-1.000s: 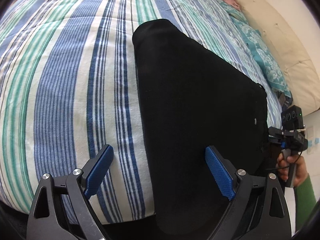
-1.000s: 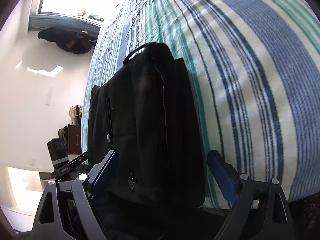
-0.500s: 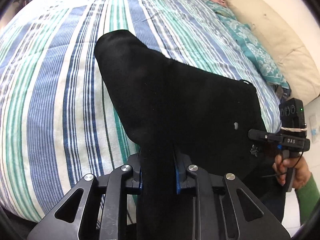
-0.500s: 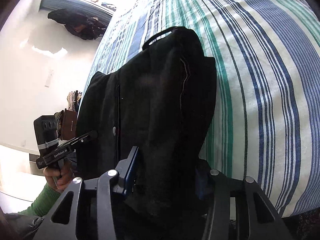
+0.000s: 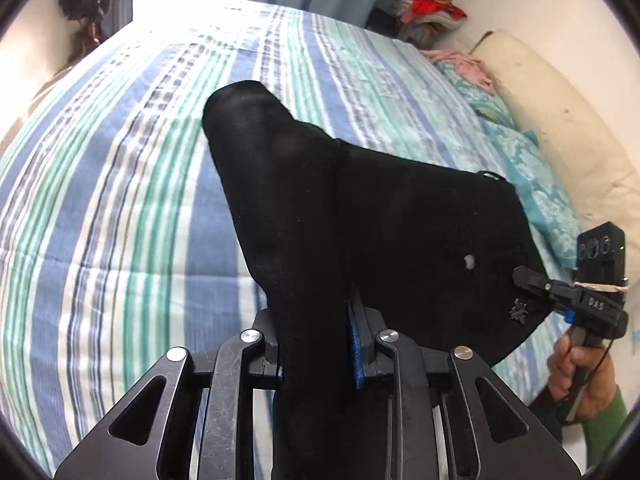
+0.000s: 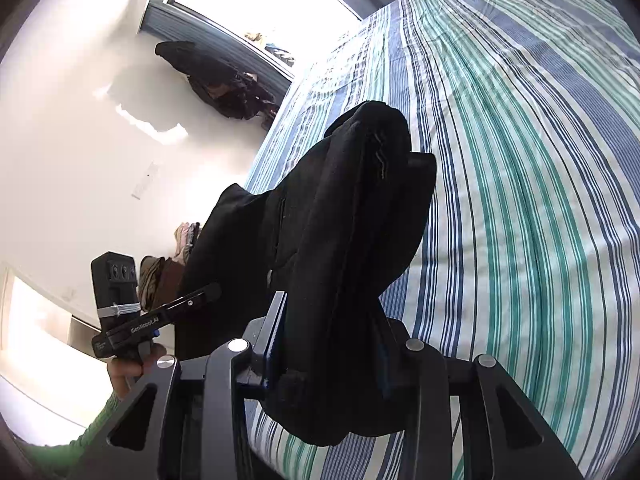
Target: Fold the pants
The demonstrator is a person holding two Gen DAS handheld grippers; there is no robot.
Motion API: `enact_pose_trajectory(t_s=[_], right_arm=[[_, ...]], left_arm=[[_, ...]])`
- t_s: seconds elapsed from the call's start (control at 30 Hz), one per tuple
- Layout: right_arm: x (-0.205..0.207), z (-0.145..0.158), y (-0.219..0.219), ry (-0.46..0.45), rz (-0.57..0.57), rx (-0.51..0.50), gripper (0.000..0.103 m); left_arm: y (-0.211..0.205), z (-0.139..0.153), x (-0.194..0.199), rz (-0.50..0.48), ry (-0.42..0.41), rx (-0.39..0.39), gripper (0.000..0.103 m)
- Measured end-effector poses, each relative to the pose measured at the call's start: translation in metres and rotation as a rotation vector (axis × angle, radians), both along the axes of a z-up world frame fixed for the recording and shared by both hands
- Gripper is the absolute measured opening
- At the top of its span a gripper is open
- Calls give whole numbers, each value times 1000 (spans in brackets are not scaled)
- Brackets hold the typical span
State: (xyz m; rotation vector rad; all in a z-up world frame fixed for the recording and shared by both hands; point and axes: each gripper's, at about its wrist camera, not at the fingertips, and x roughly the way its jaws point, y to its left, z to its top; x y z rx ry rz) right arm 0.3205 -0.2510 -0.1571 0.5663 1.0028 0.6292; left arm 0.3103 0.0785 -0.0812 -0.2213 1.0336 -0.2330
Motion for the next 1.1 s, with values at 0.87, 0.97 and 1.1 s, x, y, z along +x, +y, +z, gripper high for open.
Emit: enact_pose_trajectory(t_s=[0.87,0.97,1.1], right_arm=[[-152,-60,24,-102,-233,-621,103],[-163,-92,43,-53,-246,-810,103],[-173,-93,41,-81,-280,-818,103]], left_arm=[[-48,-107,-147,134,-18,372,103],[-44,-108,-153,149,-44,338,103],[-41,-109,-150,139,-22,324,103]])
